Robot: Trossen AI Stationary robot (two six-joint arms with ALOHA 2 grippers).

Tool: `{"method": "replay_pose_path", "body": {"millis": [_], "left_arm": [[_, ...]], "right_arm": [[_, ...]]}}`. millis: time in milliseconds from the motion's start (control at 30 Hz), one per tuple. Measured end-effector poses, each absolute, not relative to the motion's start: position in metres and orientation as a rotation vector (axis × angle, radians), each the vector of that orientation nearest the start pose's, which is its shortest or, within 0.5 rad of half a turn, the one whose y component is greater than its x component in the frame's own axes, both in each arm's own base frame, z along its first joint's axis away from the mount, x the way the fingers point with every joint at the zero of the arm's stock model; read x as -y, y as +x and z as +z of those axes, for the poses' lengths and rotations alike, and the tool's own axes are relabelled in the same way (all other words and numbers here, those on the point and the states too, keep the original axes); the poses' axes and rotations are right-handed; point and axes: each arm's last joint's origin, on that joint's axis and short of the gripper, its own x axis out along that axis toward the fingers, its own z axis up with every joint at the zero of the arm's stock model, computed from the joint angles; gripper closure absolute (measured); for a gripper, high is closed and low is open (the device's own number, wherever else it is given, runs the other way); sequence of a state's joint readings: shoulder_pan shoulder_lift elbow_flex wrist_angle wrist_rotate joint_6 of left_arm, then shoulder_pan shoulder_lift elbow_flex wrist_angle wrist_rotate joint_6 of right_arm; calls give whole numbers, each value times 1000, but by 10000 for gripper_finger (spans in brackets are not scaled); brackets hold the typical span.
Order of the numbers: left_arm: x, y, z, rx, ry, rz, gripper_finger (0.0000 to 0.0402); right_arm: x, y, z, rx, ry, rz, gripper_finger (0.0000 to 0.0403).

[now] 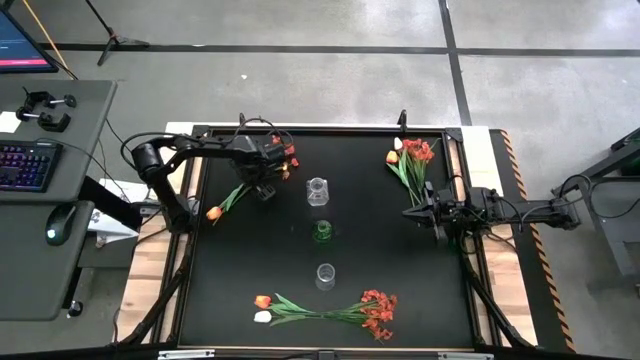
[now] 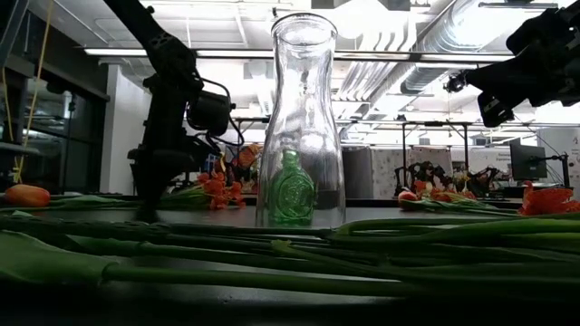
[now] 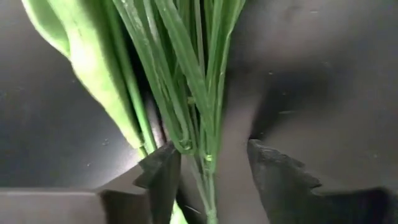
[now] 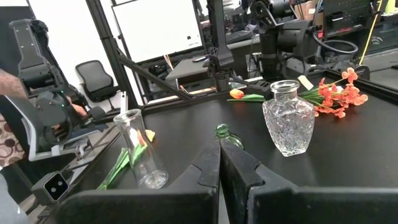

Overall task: Sort flowers into vase by color
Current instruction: Put the top left orange flowers into the top transparent flower vase

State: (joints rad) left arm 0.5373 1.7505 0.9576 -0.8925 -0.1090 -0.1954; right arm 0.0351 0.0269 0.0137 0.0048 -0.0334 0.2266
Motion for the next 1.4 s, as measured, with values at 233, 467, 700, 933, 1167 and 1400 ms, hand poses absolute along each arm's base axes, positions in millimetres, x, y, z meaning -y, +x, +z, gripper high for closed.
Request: {"method": "replay_pose_path", "body": {"millis": [233,467,700,933,1167,1400], "left_arm": [[-146,230,134,-1621,-490,590,345],[-147,227,151,-1559,-451,621,393],[-141,223,223,-1277,-509,573,399],[-133,217,295,-784,-518,508,401],[-117,243,348,-229,-322,296,401],[-85,284,348,-89,-176,226,401]], "right_arm": [[-4,98,167,-16,226,67,402],[-4,98,167,-16,226,67,402],[-4,98,167,-16,227,68,402],[-4,98,167,-16,227,67,402],[-4,98,167,-16,226,67,402],[-4,98,167,-16,227,68,402]]}}
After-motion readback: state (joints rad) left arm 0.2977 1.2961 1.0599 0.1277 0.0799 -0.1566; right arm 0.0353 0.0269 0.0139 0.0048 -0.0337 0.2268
